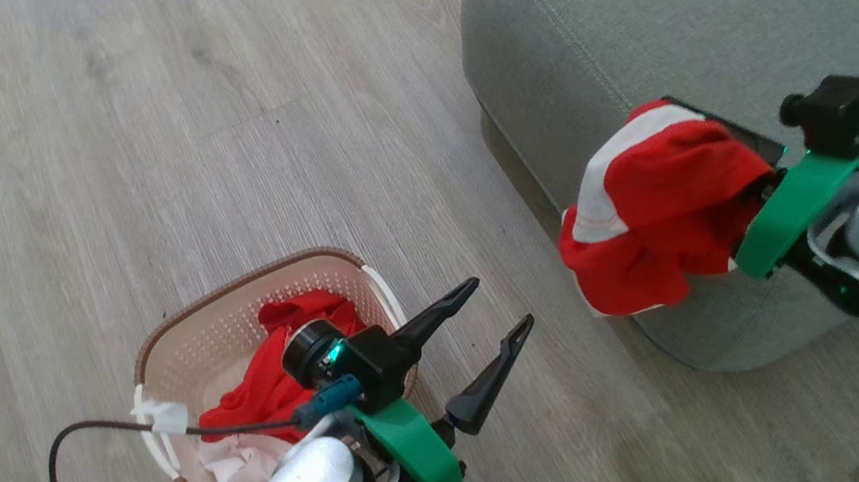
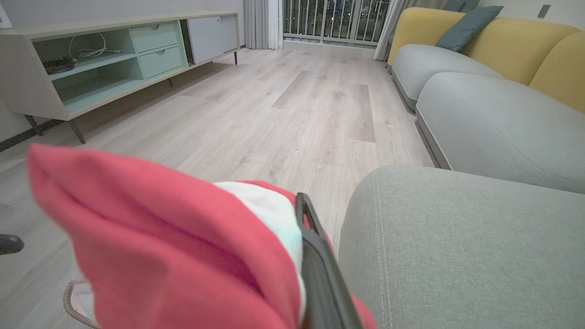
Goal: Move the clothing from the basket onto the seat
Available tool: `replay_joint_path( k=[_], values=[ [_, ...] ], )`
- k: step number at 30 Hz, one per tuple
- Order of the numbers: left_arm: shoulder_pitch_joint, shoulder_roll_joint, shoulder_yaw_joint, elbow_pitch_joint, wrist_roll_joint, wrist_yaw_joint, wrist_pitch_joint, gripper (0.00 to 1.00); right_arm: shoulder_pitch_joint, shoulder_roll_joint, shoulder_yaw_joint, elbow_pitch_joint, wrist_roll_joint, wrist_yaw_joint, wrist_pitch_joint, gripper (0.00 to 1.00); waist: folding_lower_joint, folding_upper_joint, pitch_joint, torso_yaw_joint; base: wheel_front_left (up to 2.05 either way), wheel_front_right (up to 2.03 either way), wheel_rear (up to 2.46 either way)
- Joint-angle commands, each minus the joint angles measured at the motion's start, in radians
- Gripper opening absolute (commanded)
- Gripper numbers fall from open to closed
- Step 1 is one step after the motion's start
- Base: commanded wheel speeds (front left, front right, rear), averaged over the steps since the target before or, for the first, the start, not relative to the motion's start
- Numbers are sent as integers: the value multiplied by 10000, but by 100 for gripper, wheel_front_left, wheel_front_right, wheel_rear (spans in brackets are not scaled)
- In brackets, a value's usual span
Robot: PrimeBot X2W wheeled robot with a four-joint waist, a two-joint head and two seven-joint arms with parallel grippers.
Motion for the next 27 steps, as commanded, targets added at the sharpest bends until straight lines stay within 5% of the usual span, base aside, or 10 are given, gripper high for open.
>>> replay_joint_path(
  k=[1,9,17,27],
  values=[
    [-506,-7,306,-303,72,-9,-124,100,127,-317,-243,-229,-68,-4,-67,0,0,-1,99,43,0,0,0],
    [-1764,123,734,-172,544,-9,-124,100,-240,-26,-2257,-14,167,-4,-67,0,0,-1,2214,560,0,0,0],
    [-3818,398,1135,-44,1201,-9,-124,100,-2647,68,-5554,903,-540,-4,-67,0,0,-1,5144,1207,0,0,0],
    [-3731,-35,2522,-494,1331,-9,-124,100,-7391,-1710,-8935,3735,-2126,-4,162,0,0,-1,6886,2705,0,0,0]
  ],
)
